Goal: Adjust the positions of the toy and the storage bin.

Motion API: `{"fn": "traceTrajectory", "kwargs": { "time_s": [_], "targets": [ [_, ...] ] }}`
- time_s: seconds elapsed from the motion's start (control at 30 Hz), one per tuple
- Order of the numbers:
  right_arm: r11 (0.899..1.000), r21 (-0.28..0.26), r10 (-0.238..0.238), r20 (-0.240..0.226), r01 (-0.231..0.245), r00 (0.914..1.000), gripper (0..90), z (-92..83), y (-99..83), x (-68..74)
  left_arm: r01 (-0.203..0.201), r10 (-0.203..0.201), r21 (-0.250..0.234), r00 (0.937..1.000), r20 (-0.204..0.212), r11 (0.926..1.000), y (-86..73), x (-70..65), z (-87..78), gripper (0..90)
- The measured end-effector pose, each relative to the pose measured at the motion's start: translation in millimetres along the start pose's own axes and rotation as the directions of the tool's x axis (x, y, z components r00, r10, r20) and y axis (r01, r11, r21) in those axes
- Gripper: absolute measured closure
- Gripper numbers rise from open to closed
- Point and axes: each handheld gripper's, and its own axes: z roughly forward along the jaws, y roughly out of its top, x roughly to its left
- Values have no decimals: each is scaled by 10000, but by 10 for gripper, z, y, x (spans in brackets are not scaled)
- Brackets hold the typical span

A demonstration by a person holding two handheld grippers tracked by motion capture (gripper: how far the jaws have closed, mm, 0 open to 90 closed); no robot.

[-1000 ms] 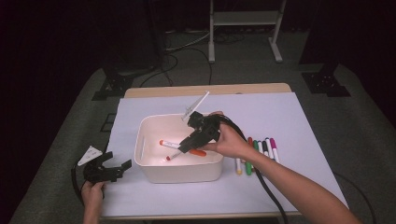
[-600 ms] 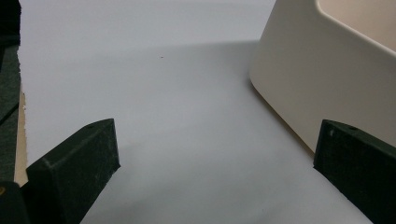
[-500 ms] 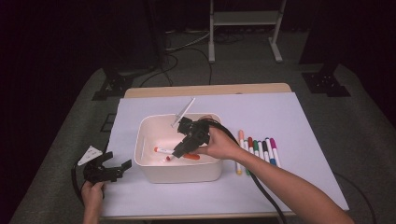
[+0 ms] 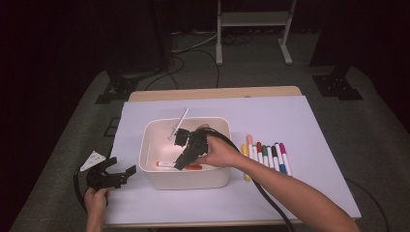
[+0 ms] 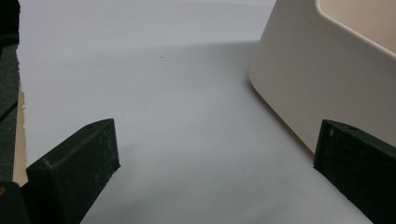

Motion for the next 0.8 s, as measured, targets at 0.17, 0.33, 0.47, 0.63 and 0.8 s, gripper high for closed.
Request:
{"fn": "traceTrajectory", "kwargs": {
  "time_s": [0.17, 0.33, 0.47, 0.63, 0.8],
  "targets": [
    [9996, 296, 28, -4, -27, 10000, 760, 53, 6, -4, 15, -15, -10, 10000, -5, 10000, 0, 2, -2, 0],
    [9989, 461, -22, 84, 18, 10000, 756, 69, 8, 21, 31, -31, -28, 10000, -6, 10000, 0, 3, -2, 0],
    [9997, 262, -11, 271, 4, 9996, 688, -33, -13, 42, 22, -22, -19, 10000, 6, 10000, 0, 4, -5, 0],
    [9994, -335, 100, 380, -87, 9992, 668, -266, -79, 65, 15, -15, 5, 10000, 7, 10000, 0, 2, -4, 0],
    [9952, -958, 271, 601, -213, 9978, 639, -574, -237, 104, 19, -19, -11, 10000, -17, 10000, -1, -2, -4, 0]
  ]
}}
